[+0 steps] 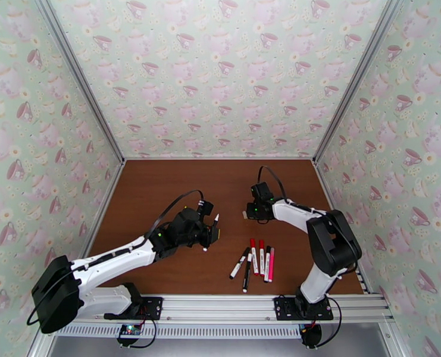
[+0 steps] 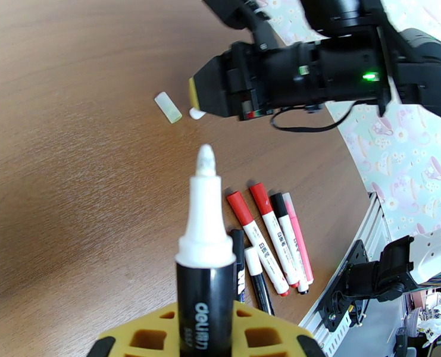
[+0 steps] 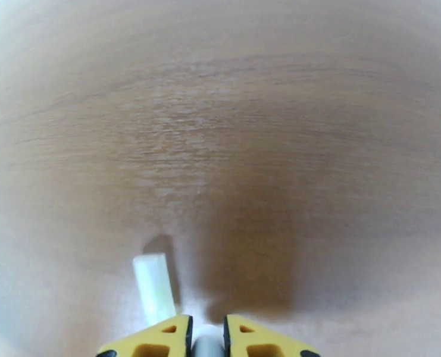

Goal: Open the pen caps

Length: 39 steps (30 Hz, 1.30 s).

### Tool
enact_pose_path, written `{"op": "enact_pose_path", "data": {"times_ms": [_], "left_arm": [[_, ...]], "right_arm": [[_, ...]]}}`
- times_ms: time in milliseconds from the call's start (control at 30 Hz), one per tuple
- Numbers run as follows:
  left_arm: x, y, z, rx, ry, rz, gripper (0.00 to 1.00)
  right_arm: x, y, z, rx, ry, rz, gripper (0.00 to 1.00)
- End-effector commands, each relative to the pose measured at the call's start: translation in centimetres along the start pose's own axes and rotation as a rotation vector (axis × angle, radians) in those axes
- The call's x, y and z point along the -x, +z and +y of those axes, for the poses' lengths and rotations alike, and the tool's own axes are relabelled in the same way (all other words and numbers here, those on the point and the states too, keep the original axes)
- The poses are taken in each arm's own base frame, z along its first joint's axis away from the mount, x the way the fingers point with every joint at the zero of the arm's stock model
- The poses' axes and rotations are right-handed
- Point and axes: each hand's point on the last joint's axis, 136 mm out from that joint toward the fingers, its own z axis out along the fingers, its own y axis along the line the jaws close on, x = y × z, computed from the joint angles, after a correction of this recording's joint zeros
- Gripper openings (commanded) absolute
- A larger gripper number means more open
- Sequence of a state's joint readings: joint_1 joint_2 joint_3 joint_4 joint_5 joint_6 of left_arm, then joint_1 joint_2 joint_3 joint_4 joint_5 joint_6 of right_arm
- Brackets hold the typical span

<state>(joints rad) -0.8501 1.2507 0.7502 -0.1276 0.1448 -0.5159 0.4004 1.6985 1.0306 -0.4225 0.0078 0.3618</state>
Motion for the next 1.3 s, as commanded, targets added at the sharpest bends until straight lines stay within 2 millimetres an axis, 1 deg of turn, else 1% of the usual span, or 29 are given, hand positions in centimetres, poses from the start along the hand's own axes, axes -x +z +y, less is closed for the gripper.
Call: {"op": "enact_pose_path", "data": {"times_ms": [0,133,267,367,433,500,633,933,1267], "left_arm": [[1.7,-1.2,-1.8,-0.054,0.027,-0.036,0.12],[2.0,-1.7,-2.0,-0.076,0.046,-0.037,0.12],[2.0,-2.1,-1.6,-0.081,0.055,-0.036,0.12],[2.0,-2.3,-1.6,-0.096,0.054,-0.034,0.12],[2.0,-2.3,-1.7,-0.099,0.056,-0.037,0.12],[1.9,-2.4,-2.2,-0.126,0.059,-0.025,0.12],[1.7,-2.4,-2.2,-0.134,0.059,-0.021,0.13],[1.5,-2.4,-2.1,-0.139,0.047,-0.023,0.13],[1.6,-2.3,-2.2,-0.136,0.044,-0.013,0.13]], "right_arm": [[-1.3,-1.7,0.0,-0.013,-0.020,0.070,0.18],[-2.2,-2.6,0.5,0.023,-0.039,0.157,0.17],[-2.6,-2.8,0.1,0.026,-0.060,0.241,0.18],[-2.3,-2.4,-0.3,0.023,-0.059,0.281,0.18],[-2.1,-1.9,-0.4,0.038,-0.057,0.311,0.18],[-1.9,-1.5,-0.5,0.038,-0.062,0.329,0.18],[-1.5,-0.4,-0.4,0.044,-0.071,0.357,0.18],[-0.7,1.9,0.0,0.057,-0.072,0.378,0.18],[-0.1,3.3,0.3,0.068,-0.064,0.380,0.18]]}}
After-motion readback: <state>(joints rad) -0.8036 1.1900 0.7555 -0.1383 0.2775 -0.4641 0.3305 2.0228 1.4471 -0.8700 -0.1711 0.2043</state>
